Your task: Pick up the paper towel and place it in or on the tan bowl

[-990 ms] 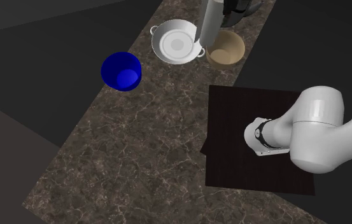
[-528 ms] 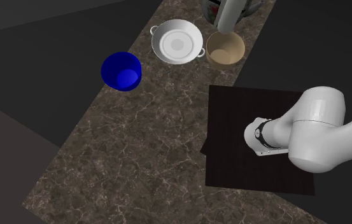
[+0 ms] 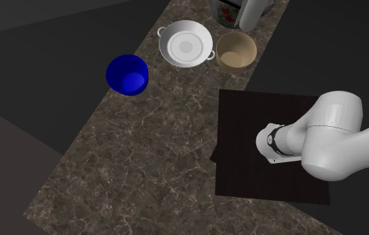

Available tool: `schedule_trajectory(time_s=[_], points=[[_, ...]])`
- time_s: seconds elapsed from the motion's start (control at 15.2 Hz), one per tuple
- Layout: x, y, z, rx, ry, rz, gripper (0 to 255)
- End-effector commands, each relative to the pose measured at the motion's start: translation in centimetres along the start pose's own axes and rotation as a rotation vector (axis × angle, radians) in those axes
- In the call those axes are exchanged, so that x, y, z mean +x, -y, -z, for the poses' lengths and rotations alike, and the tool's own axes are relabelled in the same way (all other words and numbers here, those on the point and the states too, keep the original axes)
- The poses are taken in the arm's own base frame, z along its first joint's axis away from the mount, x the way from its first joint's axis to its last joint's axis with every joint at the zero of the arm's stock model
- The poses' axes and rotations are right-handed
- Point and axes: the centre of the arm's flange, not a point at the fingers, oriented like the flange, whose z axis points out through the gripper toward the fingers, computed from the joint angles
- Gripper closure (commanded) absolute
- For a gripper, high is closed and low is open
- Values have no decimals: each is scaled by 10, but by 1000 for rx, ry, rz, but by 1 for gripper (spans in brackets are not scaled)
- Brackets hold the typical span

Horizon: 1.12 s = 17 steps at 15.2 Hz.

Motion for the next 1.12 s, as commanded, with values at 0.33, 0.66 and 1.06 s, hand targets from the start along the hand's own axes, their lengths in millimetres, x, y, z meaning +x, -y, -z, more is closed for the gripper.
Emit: schedule_trajectory(time_s=[0.33, 0.66, 1.06], points=[[6, 3, -37, 0, 0, 0, 255], [11, 5, -63, 0, 0, 0, 255], [16, 8, -94, 0, 0, 0, 255]])
